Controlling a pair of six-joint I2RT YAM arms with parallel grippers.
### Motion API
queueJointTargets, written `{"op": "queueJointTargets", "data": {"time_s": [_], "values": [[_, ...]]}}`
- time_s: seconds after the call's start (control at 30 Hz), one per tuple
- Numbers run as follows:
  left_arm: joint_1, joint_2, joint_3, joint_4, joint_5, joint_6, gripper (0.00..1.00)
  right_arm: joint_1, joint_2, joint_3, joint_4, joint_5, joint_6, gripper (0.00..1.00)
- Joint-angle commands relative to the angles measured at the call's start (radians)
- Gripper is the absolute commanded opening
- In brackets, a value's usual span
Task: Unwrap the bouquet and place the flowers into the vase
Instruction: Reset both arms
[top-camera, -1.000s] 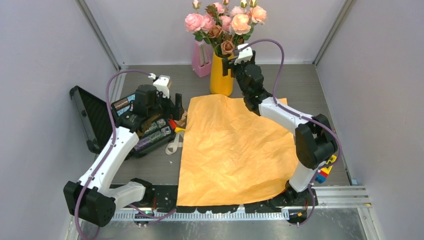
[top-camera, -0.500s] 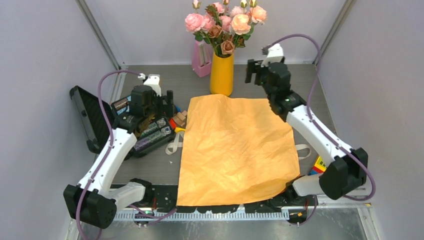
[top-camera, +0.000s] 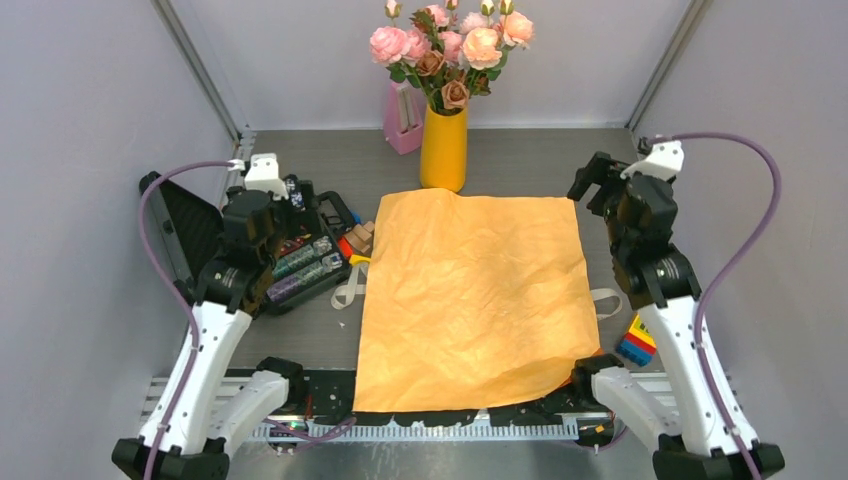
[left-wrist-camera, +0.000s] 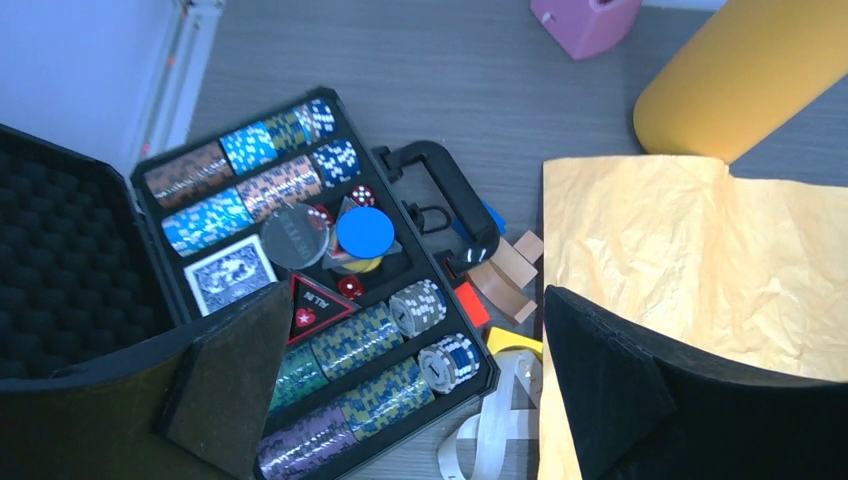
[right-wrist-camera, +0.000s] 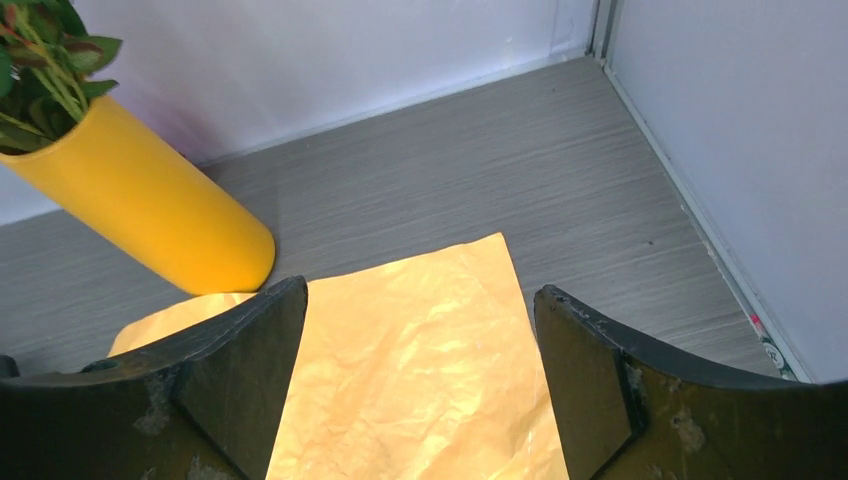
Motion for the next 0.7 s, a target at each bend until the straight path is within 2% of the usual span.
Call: {"op": "queueJointTargets", "data": {"time_s": [0.0, 0.23, 0.67], "values": [[0.004, -0.094, -0.008, 0.011, -0.055, 0.032, 1.0, 0.002, -0.169, -0.108, 0.088, 0.025, 0.012, 0.89], [0.004, -0.237, -0.102, -0.06, -0.116, 0.024, 1.0, 0.002, -0.298, -0.258, 0.164, 0.053, 0.021, 0.89], [0.004, -0.293, -0.115, -0.06, -0.113, 0.022, 1.0, 0.002, -0.291, -0.25, 0.165, 0.054, 0.013, 0.89]]}}
